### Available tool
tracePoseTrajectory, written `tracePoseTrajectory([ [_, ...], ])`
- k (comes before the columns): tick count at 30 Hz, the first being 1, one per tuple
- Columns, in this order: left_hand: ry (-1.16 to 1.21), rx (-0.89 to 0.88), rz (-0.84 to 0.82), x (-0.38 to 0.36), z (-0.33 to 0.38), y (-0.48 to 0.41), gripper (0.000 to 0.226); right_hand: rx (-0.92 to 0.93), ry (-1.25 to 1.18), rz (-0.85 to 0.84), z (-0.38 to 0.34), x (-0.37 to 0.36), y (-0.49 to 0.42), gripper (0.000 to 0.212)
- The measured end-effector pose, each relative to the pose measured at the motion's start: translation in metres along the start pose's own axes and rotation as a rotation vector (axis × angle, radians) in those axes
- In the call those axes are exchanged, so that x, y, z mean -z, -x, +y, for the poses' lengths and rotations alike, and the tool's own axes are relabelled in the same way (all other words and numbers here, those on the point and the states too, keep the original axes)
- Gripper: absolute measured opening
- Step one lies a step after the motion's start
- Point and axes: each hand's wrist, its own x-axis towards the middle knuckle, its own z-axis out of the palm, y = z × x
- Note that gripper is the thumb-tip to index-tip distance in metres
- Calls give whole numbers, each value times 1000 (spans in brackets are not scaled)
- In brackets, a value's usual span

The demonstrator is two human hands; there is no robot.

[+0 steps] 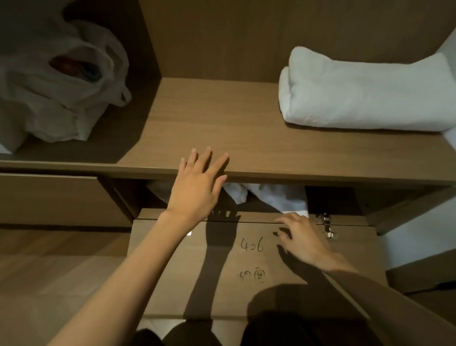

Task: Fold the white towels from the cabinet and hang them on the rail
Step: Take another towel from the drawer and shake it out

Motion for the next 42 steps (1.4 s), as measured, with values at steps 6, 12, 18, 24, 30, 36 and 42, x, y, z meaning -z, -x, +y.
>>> tracePoseTrajectory([
  [6, -16, -74, 208, -39, -12, 1, 55, -216, 49, 32, 53, -43, -54, 46],
  [12, -7, -61, 275, -51, -13, -1, 60, -331, -71, -126, 83, -73, -84, 61],
  [18, -12, -67, 300, -56, -14, -2, 66, -338, 76, 51, 87, -90, -104, 53],
  [24, 15, -71, 310, -56, -15, -2, 67, -298, 293, 62, 91, -86, -114, 22],
  [30, 12, -79, 303, -54, -15, -1, 69, -110, 225, 106, 77, -69, -100, 23],
  [36, 13, -55, 277, -51, -11, 0, 80, 86, -123, 204, 61, 2, -39, 18],
  [42, 26, -18, 197, -47, -8, 1, 88, 211, -217, 322, 24, 78, 10, 12],
])
